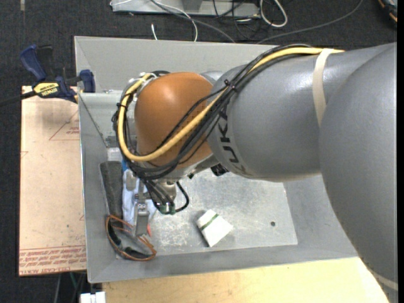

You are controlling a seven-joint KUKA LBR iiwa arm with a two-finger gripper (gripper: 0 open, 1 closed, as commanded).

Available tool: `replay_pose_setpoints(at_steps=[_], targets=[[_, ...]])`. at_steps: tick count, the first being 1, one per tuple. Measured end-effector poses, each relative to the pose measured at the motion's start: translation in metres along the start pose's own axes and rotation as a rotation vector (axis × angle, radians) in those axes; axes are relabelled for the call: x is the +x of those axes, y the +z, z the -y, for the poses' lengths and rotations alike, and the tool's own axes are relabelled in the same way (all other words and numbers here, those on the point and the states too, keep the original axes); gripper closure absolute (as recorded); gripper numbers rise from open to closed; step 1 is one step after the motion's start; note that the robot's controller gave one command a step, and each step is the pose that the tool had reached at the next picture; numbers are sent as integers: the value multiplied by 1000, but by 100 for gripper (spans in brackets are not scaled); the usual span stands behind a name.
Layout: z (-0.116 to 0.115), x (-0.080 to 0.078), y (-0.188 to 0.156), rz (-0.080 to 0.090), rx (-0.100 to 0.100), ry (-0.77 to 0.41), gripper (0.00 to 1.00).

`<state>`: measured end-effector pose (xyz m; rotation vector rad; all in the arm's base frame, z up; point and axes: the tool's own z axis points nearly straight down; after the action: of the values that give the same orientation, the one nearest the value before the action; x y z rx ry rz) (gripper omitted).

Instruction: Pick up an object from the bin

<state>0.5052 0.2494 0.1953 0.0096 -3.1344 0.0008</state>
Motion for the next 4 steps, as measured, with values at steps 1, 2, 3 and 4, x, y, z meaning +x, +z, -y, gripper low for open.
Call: replay_pose_setpoints(at_steps=[1,2,3,4], targets=[[2,-2,-5,7,-2,6,0],[0,8,50,13,-3,-215,0],[1,17,85,6,0,-395,0],[7,25,73,7,-1,-732,0]])
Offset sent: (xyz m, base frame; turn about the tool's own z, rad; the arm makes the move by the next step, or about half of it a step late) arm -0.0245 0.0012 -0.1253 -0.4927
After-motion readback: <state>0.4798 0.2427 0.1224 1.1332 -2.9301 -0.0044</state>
